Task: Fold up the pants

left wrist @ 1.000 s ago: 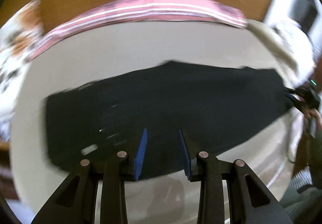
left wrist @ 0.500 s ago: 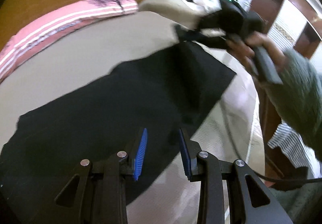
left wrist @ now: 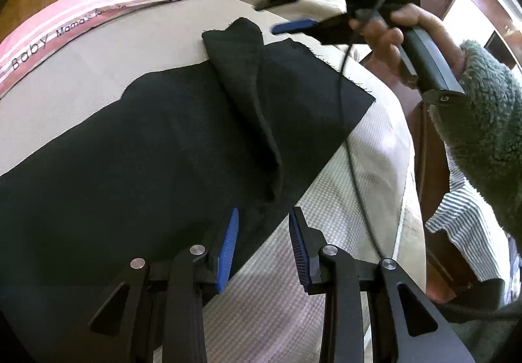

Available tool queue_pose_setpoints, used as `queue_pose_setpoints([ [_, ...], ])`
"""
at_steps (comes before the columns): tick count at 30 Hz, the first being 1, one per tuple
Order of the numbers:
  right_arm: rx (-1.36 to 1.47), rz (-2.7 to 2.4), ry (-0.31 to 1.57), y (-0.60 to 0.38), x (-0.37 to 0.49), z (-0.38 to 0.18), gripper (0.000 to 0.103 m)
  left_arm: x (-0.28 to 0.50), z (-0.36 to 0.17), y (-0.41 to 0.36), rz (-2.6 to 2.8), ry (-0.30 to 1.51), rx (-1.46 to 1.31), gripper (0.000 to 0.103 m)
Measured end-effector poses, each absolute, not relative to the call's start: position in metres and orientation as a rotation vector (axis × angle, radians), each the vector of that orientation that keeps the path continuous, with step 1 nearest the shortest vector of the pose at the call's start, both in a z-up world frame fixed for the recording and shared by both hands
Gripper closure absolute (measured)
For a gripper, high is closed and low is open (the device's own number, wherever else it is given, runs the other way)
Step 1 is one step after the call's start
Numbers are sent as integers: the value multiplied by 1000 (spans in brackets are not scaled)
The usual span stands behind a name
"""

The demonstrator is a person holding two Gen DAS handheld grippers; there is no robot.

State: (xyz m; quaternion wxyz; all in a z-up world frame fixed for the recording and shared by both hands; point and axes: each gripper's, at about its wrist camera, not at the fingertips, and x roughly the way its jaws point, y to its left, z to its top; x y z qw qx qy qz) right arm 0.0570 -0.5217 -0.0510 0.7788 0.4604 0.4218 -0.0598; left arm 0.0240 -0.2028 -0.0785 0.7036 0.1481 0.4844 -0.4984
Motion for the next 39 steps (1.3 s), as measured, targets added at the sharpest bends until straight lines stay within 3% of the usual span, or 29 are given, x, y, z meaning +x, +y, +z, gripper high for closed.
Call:
queue_pose_setpoints([
  [6,1052,-148,933,-534,50,-70,76,23,-85,-206,-1100,1081,331,71],
  [10,1068,-119,933,-530,54,-77,78,26,-86,-205,-1091,1094,313,77],
  [25,1093,-118,907,-530,82,-91,80,27,-94,-207,-1074,1121,312,78],
  [28,1100,-100,917,-529,92,-93,87,27,-94,-208,-1072,1123,314,78],
  [32,1034,-100,935,-521,97,-88,97,25,-94,-210,-1071,1120,321,78],
  [39,973,-204,796,-538,32,-37,98,24,-92,-210,-1070,1112,326,78],
])
